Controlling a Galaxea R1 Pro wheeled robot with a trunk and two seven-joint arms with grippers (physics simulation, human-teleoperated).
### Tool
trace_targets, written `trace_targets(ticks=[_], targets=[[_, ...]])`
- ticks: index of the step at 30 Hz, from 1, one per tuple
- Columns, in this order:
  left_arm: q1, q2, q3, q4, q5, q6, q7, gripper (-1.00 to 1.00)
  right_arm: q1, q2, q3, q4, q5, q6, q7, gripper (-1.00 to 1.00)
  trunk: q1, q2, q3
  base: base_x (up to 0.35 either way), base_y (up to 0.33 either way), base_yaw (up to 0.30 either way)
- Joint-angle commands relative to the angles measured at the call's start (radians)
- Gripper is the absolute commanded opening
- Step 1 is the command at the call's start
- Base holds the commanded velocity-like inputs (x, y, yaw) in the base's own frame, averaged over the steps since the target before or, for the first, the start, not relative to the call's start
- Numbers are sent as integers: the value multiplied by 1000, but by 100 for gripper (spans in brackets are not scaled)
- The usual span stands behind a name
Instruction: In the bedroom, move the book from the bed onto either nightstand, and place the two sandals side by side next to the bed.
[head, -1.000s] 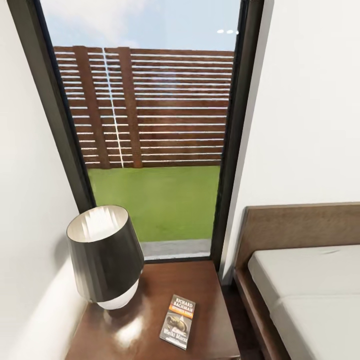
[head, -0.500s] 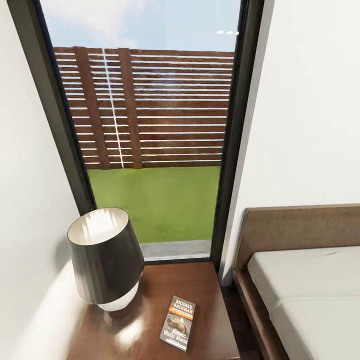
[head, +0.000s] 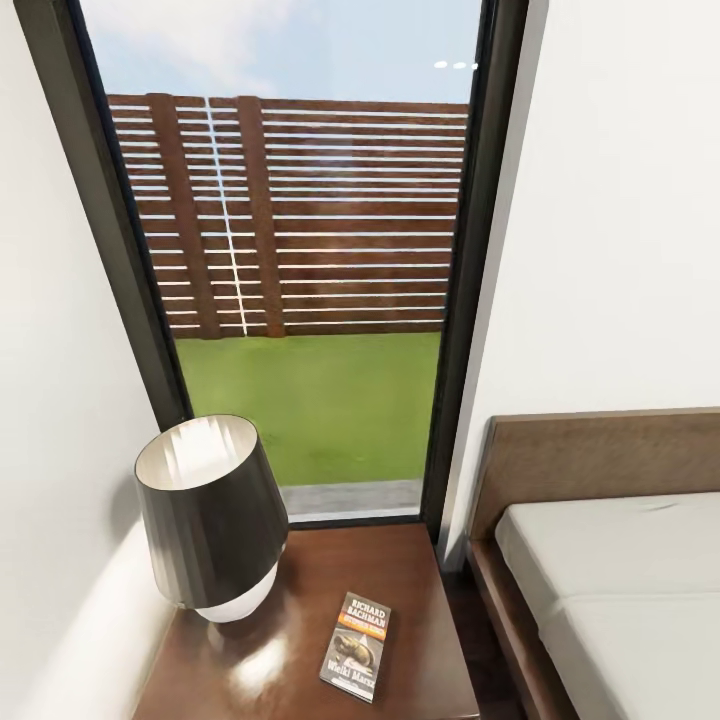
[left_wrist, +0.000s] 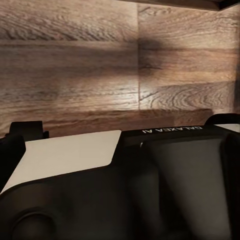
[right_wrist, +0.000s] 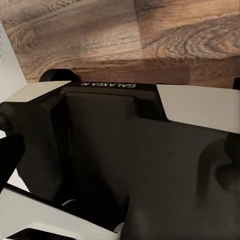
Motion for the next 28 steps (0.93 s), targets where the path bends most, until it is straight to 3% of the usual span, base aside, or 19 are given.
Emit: trace_targets(ticks=[1, 28], targets=[[-1, 0, 8, 1, -11, -5, -2, 100, -1, 1, 6, 2, -11, 5, 3, 100, 0, -1, -1, 0, 0, 0], [-1, -7, 7, 1, -10, -5, -2, 100, -1, 3, 6, 2, -11, 6, 3, 100, 0, -1, -1, 0, 0, 0]])
